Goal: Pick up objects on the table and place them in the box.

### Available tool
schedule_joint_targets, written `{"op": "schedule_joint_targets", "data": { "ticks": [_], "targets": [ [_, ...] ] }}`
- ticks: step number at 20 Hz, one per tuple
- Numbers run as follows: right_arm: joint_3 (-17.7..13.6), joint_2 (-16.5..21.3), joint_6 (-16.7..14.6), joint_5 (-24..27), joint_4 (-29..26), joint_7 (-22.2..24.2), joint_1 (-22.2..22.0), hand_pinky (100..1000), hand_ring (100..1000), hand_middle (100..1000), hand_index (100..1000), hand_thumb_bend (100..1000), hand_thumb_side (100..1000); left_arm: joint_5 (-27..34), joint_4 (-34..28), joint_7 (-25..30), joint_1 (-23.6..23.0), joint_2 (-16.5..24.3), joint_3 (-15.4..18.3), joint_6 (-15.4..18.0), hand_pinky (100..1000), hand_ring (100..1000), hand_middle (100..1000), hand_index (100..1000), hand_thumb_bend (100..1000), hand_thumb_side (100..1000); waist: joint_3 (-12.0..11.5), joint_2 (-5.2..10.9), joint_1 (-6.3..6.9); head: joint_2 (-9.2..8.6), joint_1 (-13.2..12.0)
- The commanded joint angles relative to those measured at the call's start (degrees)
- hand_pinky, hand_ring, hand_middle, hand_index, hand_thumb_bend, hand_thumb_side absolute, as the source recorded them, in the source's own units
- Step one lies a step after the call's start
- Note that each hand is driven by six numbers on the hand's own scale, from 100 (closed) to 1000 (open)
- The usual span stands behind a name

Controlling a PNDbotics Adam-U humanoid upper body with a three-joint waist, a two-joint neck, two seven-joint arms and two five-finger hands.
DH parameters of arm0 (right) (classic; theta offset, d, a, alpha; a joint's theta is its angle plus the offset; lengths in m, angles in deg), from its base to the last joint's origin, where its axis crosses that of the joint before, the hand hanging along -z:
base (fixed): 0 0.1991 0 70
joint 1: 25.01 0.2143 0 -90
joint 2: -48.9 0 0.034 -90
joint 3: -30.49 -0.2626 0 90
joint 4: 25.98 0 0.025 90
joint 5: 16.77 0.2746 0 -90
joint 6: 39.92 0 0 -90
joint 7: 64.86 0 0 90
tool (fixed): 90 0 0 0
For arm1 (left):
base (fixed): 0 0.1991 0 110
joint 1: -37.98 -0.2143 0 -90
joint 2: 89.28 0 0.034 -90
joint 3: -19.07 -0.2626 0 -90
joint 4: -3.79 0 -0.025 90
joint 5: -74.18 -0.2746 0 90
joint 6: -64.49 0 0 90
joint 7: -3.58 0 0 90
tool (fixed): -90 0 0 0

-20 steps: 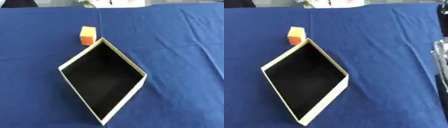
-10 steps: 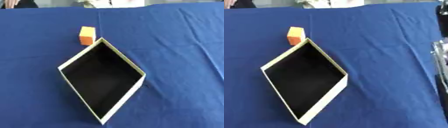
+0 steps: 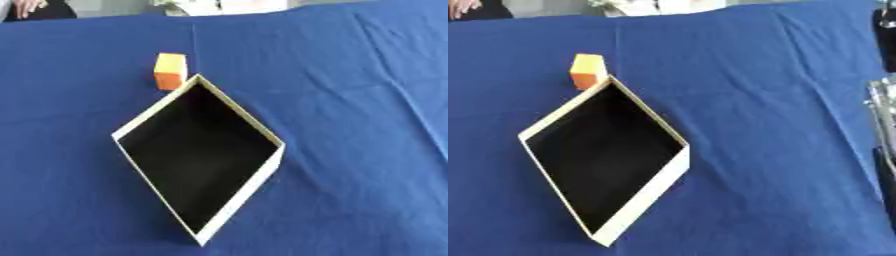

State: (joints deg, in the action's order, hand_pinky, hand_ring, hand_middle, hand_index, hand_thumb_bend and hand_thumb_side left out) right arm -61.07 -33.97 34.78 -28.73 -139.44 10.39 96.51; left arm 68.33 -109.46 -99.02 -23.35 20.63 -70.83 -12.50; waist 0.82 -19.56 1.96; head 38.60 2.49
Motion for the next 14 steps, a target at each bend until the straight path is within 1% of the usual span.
{"op": "schedule_joint_targets", "data": {
  "ticks": [1, 5, 8, 11, 14],
  "targets": [
    [0.1, 1.6, 0.0, 0.4, -1.1, 0.5, 0.9, 769, 780, 669, 768, 100, 802, -2.6, 1.7, 2.1, 3.4, 6.1, -3.2, -2.6, 513, 511, 577, 738, 265, 689, 0.3, 1.43, -0.23, 0.45, -0.2],
    [0.4, 1.1, 0.0, 0.8, -1.1, 1.0, 1.3, 769, 781, 668, 768, 100, 804, -5.5, 6.5, 5.5, 8.9, 11.6, -6.6, -5.8, 524, 525, 590, 748, 267, 701, 1.1, 1.33, -0.55, 0.43, -0.9],
    [0.7, 1.0, 0.0, 1.1, -1.1, 1.3, 1.6, 769, 781, 668, 768, 100, 805, -6.5, 10.2, 8.0, 13.0, 14.7, -9.5, -5.9, 533, 540, 604, 757, 270, 706, 1.6, 1.18, -0.7, 0.17, -1.3],
    [0.9, 1.1, 0.0, 1.4, -1.1, 1.6, 1.7, 770, 781, 667, 768, 100, 806, -8.6, 14.3, 10.5, 17.1, 15.4, -13.0, -5.0, 547, 563, 619, 767, 276, 714, 1.7, 1.19, -0.73, -0.08, -1.4],
    [1.0, 1.1, 0.1, 1.5, -1.1, 1.9, 1.8, 770, 781, 667, 768, 100, 807, -11.4, 18.8, 13.3, 21.6, 14.3, -16.3, -4.4, 552, 572, 625, 772, 279, 718, 1.7, 1.16, -0.82, -0.29, -1.4]
  ]
}}
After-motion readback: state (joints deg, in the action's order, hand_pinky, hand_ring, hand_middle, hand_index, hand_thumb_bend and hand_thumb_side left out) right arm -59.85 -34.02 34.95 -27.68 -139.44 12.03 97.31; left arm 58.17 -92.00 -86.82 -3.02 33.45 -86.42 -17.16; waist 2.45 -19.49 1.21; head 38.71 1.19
